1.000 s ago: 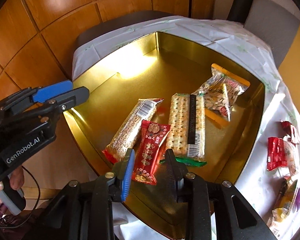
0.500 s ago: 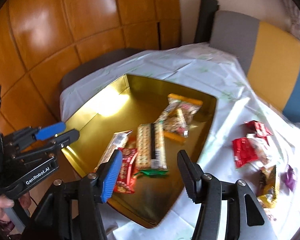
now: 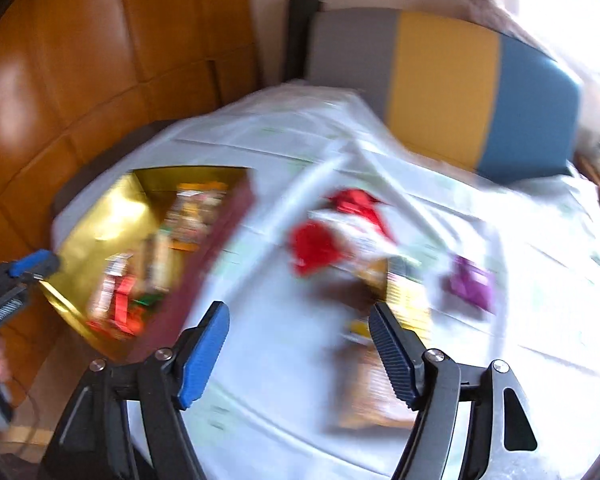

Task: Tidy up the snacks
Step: 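Move the left gripper to the red foil packet on the cloth, then grasp the red foil packet with the left gripper and lift it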

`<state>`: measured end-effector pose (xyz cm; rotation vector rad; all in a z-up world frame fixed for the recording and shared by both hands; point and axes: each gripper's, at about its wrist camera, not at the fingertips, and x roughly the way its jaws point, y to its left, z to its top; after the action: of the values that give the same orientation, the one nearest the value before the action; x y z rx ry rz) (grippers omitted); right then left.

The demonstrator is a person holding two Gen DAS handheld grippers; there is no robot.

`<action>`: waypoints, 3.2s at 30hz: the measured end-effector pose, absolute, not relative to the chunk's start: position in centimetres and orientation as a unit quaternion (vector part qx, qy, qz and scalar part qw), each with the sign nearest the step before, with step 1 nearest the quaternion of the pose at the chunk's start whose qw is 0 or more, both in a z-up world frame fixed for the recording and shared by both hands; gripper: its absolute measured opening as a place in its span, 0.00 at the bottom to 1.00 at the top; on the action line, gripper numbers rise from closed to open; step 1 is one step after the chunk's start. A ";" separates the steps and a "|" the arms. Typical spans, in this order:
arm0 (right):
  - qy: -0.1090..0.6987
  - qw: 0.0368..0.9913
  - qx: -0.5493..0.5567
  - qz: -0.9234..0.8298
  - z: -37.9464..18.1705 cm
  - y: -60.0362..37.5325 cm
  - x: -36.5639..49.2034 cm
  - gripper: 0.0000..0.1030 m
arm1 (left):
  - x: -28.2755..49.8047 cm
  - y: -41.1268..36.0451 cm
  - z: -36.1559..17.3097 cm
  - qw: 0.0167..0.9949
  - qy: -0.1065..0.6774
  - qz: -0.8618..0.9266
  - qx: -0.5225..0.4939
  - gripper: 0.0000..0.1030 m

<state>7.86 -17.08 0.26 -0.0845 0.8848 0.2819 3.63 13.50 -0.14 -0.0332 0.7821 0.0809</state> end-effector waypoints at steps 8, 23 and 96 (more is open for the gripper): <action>0.466 0.885 -0.027 0.006 -1.8 -28.2 8.9 0.78 | 4.4 9.4 1.1 0.925 0.379 -0.024 0.009 0.36; 0.471 0.878 0.078 -0.031 -2.2 -32.7 9.3 0.81 | 11.6 -1.3 3.1 0.883 0.443 -0.153 0.021 0.36; 0.460 0.883 0.081 -0.032 -1.5 -33.0 8.8 0.85 | 6.0 -11.2 -5.3 0.814 0.496 -0.257 0.156 0.39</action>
<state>8.77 -33.01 -1.54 0.1678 0.9583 -0.0676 5.99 -11.15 -5.27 0.3319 1.0591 -0.5488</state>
